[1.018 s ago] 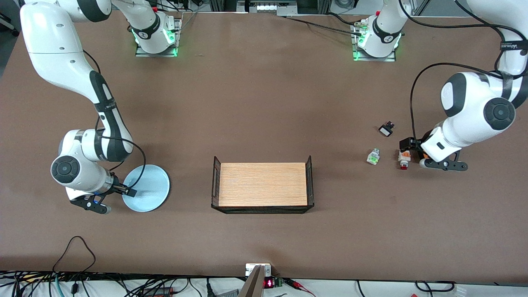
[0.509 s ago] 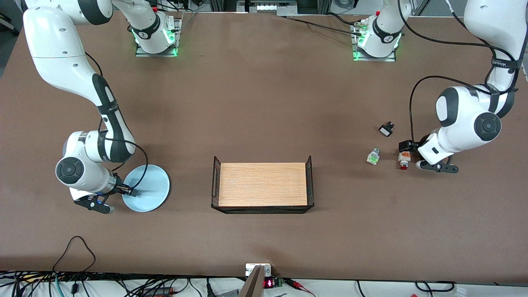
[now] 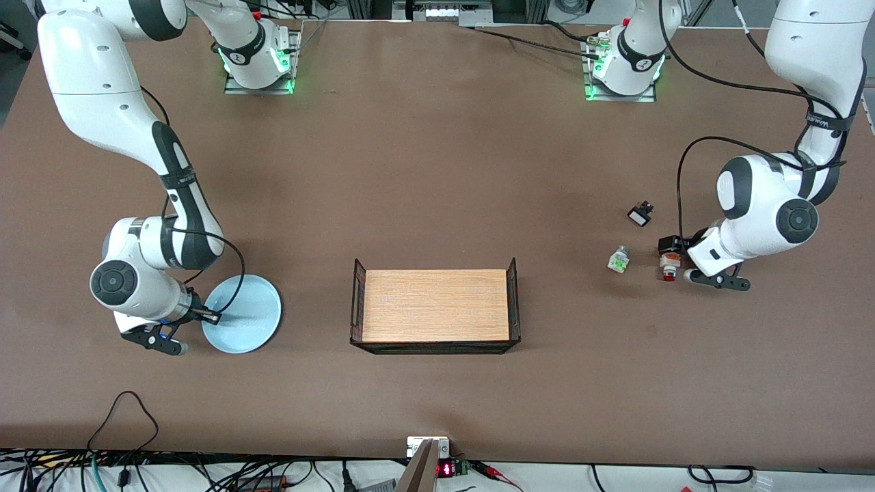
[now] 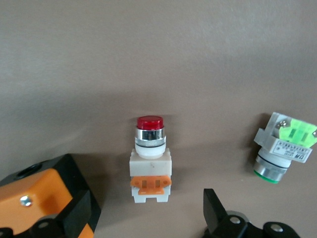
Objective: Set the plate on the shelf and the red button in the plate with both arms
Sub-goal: 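Grasp the plate rim with the right gripper while the left gripper grasps the button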
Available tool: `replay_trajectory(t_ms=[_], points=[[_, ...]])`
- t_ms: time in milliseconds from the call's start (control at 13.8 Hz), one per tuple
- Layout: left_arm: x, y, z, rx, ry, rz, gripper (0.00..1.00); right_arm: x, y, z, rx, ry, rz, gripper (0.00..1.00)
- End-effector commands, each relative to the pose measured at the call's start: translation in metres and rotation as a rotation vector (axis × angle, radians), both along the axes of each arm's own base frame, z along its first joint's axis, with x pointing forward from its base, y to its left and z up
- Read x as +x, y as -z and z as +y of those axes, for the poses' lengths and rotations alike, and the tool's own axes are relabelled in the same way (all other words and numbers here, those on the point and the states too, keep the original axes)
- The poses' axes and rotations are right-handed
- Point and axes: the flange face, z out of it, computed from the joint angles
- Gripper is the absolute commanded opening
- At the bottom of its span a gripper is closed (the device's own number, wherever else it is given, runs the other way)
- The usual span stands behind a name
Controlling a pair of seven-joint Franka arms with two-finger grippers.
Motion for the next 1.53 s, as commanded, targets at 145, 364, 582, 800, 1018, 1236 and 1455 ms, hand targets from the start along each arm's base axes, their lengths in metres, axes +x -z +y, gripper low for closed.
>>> replay_trajectory(t_ms=[145, 364, 582, 800, 1018, 1236, 1455], points=[[0.005, 0.008, -0.003, 0.009, 0.067, -0.014, 1.00, -0.003, 0.003, -0.004, 0.008, -0.008, 0.039, 0.00], [0.004, 0.016, -0.007, 0.006, 0.072, -0.007, 1.00, -0.004, -0.007, -0.002, 0.008, -0.014, 0.049, 0.00], [0.002, 0.022, -0.008, 0.005, 0.075, 0.004, 1.00, -0.006, -0.039, 0.006, 0.003, -0.032, 0.079, 0.00], [0.002, 0.026, -0.008, 0.003, 0.076, 0.010, 0.99, -0.008, -0.076, 0.008, 0.001, -0.038, 0.084, 0.00], [0.002, 0.027, -0.009, 0.003, 0.076, 0.013, 0.93, -0.016, -0.124, 0.010, -0.004, -0.051, 0.107, 0.00], [0.002, 0.029, -0.008, 0.003, 0.076, 0.015, 0.91, -0.026, -0.162, 0.015, 0.000, -0.051, 0.129, 0.00], [0.002, 0.032, -0.010, 0.002, 0.079, 0.019, 0.86, -0.035, -0.195, 0.016, 0.000, -0.045, 0.140, 0.00]])
